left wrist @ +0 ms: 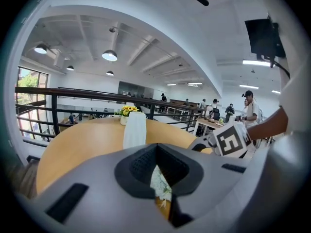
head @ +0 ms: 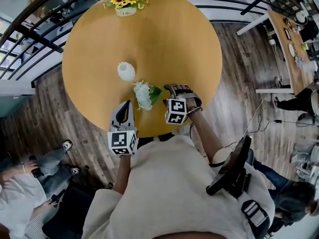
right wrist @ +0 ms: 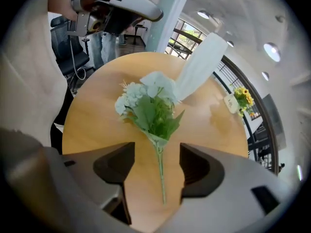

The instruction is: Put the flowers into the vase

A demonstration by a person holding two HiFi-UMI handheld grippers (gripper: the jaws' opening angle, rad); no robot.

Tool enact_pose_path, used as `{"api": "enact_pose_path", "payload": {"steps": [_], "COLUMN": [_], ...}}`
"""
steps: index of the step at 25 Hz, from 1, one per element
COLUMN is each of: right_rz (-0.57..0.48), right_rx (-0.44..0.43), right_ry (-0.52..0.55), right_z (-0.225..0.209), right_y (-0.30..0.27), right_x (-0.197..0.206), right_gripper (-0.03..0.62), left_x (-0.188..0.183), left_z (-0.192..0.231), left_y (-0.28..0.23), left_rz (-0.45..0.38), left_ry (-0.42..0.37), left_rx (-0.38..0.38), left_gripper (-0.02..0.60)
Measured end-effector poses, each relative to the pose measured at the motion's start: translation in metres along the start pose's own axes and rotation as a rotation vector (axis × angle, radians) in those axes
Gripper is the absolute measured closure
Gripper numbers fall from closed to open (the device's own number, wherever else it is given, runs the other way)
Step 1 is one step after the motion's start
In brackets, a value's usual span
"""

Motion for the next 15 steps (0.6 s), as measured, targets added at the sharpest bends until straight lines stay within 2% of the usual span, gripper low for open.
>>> {"api": "enact_pose_path", "payload": {"steps": [9,15], "right_rz": [0.01,-0.001], "right_rx": [-0.1,-0.106], "right_ry": [0.117,0.173], "right_z": [0.004,0.005], "right_y": [-0.038,-0.048], "right_x": [-0.015,-0.023], "right_gripper": [0.31,0.445], "left_x": [0.001,-0.002], "left_z": [0.013,0.019], "left_y": [0.008,0.011], "left_rz": [0.012,0.01], "left_ry": [0.02,0.018], "left_rx": [-0.048,-0.059], "left_gripper": [0.574,0.574]}}
Point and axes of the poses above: the fingertips, and each gripper's own axes: y backward along the fingers, z to its left, x out of its underside, the point moved 2 cm from there along y, backward along the fingers, and after that the axes turned 15 degrees about x, right-handed, at the moved point
